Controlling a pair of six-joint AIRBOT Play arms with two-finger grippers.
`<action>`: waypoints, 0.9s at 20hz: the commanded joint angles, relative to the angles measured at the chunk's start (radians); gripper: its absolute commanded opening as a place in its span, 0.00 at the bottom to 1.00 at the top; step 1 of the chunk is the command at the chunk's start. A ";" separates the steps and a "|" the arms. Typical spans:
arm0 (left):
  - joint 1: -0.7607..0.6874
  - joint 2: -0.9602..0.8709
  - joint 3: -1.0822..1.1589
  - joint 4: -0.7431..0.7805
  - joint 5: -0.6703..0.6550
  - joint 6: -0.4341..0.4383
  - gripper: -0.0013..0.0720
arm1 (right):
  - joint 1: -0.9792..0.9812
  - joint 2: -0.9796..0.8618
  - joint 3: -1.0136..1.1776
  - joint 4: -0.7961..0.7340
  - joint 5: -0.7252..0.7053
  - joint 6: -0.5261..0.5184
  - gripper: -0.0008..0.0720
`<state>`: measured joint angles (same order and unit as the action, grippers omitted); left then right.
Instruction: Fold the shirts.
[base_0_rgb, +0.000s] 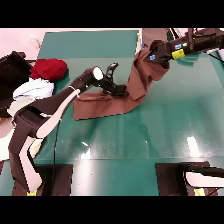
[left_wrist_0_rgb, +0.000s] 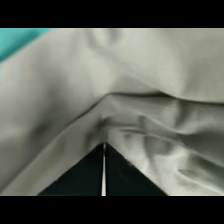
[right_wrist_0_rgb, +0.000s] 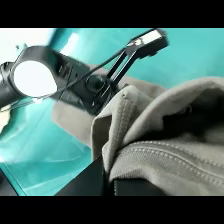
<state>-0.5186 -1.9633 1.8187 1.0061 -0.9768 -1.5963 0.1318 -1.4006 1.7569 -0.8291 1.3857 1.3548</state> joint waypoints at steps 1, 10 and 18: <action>0.095 0.074 0.052 0.111 -0.111 -0.001 0.05 | 0.074 -0.003 0.019 0.001 -0.033 0.011 0.03; 0.428 0.448 0.099 0.169 -0.197 0.061 0.05 | 0.509 -0.291 0.021 0.289 -0.412 -0.212 0.40; 0.452 0.510 0.096 0.165 -0.267 0.088 0.05 | 0.312 -0.196 -0.069 -0.066 -0.293 -0.067 0.47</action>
<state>-0.0746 -1.4685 1.9152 1.1717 -1.2098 -1.5166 0.5323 -1.6489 1.7641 -0.7536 1.0466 1.2194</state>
